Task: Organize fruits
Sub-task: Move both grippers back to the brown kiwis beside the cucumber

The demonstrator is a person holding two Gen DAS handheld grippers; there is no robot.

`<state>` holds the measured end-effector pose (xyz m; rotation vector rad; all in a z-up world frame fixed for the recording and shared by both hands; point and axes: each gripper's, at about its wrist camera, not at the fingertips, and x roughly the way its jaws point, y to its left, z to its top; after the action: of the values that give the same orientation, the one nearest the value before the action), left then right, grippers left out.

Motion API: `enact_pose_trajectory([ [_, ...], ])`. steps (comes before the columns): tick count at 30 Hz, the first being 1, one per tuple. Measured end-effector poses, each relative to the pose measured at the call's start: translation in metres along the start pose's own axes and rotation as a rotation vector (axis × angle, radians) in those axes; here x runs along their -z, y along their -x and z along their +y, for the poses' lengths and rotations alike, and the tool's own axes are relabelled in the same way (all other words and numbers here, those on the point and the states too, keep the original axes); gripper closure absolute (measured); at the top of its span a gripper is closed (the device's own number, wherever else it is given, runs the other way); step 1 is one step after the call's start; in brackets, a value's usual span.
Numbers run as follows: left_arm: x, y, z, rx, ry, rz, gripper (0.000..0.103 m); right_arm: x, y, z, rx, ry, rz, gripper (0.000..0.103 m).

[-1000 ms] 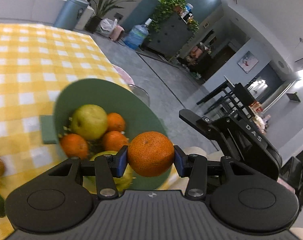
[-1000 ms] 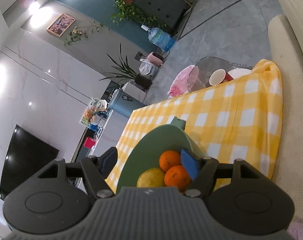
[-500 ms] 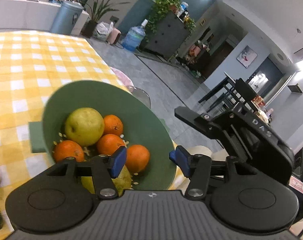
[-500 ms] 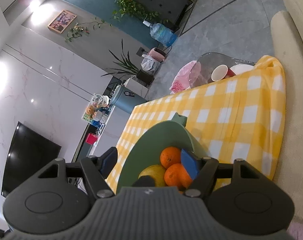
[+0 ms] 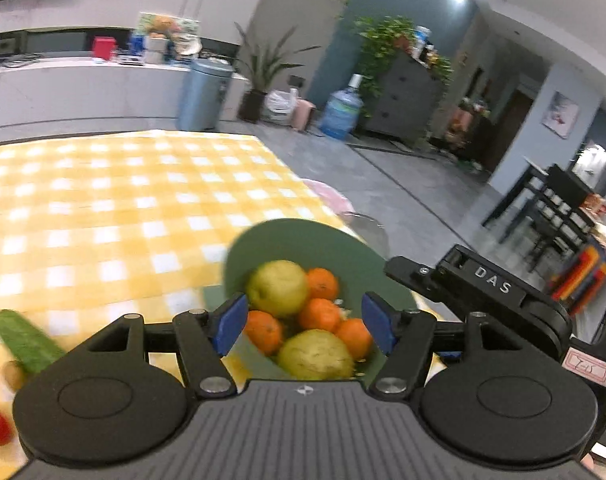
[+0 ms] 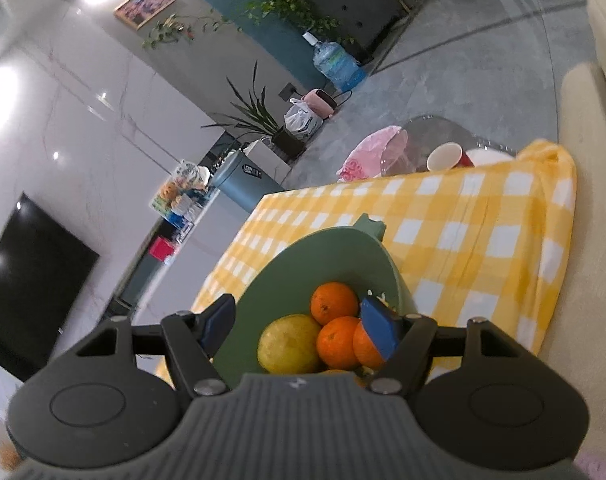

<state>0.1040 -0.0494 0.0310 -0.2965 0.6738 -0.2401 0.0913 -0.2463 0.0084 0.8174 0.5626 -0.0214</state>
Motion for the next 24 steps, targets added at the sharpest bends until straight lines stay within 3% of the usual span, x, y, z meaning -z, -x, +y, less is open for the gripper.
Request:
enact_pose_trajectory([
  [9,-0.005,0.030,0.011,-0.121,0.023,0.016,0.025,0.014,0.000,0.029,0.027,0.181,0.027,0.035],
  [15,-0.005,0.056,0.021,-0.145,0.040,0.004,0.025,0.028,0.002,0.047,0.084,0.323,0.015,0.036],
  [24,0.000,0.095,0.059,-0.260,0.144,-0.009,0.025,0.048,0.013,0.068,0.037,0.470,0.031,0.036],
])
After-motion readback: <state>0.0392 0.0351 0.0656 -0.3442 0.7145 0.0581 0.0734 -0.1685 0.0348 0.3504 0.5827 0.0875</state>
